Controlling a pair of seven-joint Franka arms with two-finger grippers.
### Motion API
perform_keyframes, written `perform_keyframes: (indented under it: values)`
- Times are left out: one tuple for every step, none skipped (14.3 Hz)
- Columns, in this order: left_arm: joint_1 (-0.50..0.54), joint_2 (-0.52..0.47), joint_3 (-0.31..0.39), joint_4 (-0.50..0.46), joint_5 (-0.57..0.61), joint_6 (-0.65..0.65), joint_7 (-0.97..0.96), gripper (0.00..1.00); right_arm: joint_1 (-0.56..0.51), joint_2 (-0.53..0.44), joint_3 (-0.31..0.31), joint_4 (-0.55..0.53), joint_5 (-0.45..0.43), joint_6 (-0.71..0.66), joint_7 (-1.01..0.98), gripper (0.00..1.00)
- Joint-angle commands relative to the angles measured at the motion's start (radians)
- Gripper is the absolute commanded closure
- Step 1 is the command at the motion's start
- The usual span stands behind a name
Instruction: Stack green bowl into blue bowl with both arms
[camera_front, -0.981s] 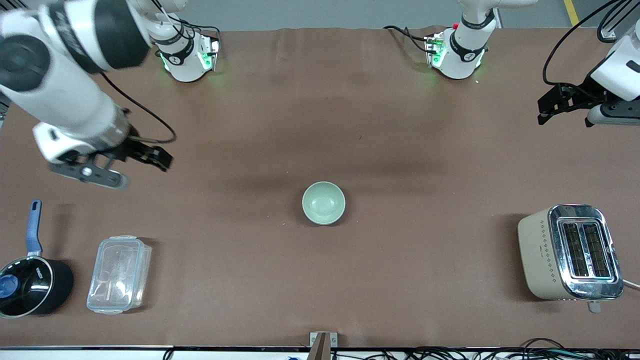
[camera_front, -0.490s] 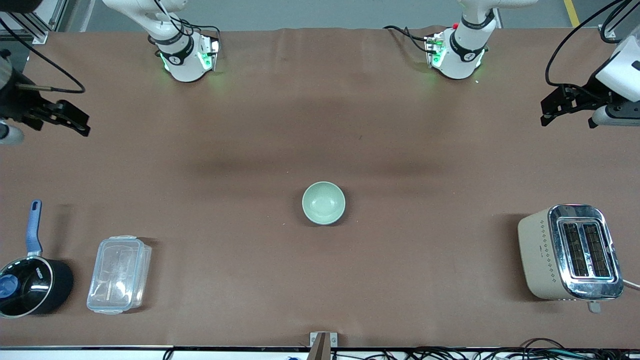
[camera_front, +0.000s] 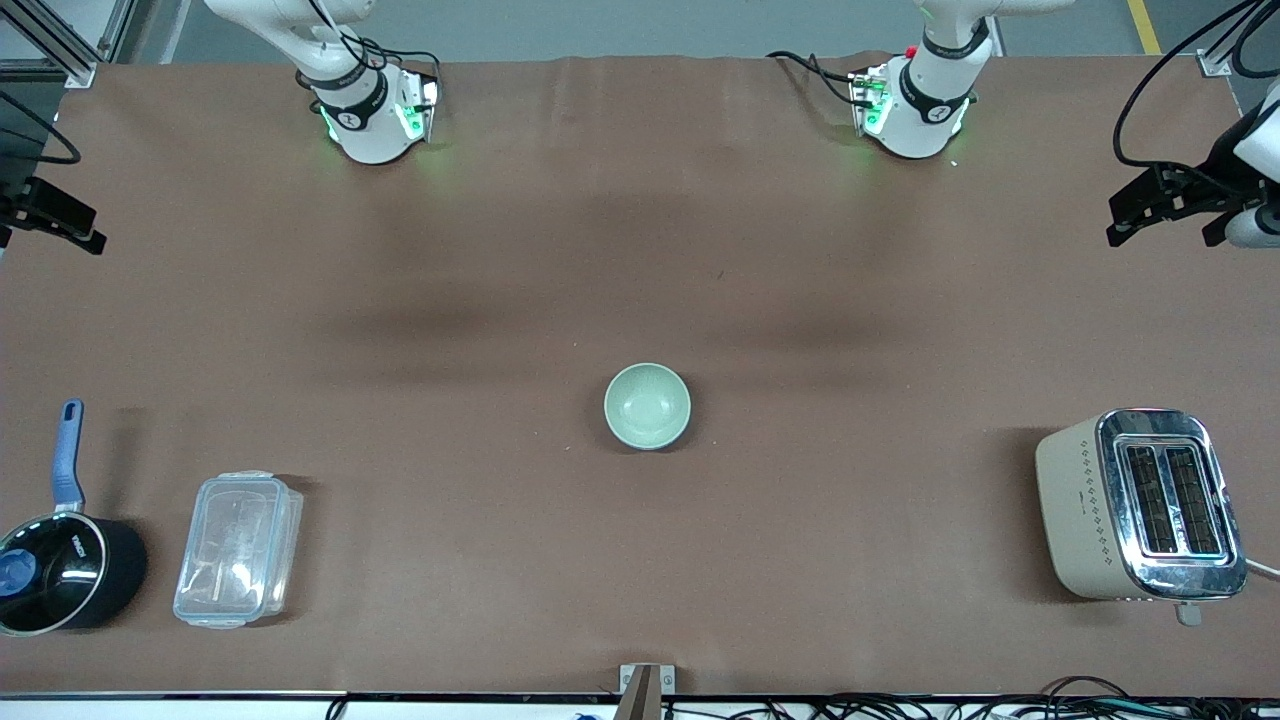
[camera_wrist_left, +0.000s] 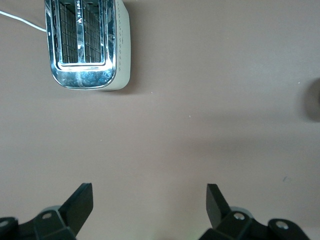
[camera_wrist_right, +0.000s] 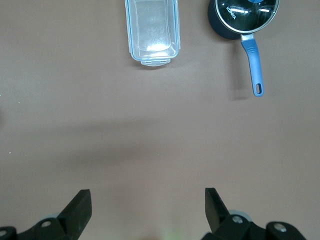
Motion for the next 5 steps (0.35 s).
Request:
perform_keyframes:
  values:
    - [-0.007, 0.022, -0.007, 0.043, 0.009, -0.033, -0.009, 0.00, 0.015, -0.025, -0.014, -0.017, 0.027, 0.009, -0.011, 0.00]
    - [-0.013, 0.023, -0.011, 0.041, 0.007, -0.033, -0.009, 0.00, 0.014, -0.025, -0.016, -0.017, 0.027, 0.018, -0.013, 0.00]
    - [-0.022, 0.023, -0.014, 0.040, 0.009, -0.034, -0.009, 0.00, 0.015, -0.025, -0.020, -0.014, 0.024, 0.020, -0.008, 0.01]
    - [-0.033, 0.025, -0.020, 0.041, 0.004, -0.036, -0.011, 0.00, 0.015, -0.023, -0.020, -0.009, 0.026, 0.020, 0.002, 0.01]
    - [-0.033, 0.023, -0.023, 0.041, 0.003, -0.036, -0.012, 0.00, 0.015, -0.023, -0.020, -0.006, 0.027, 0.017, 0.006, 0.02]
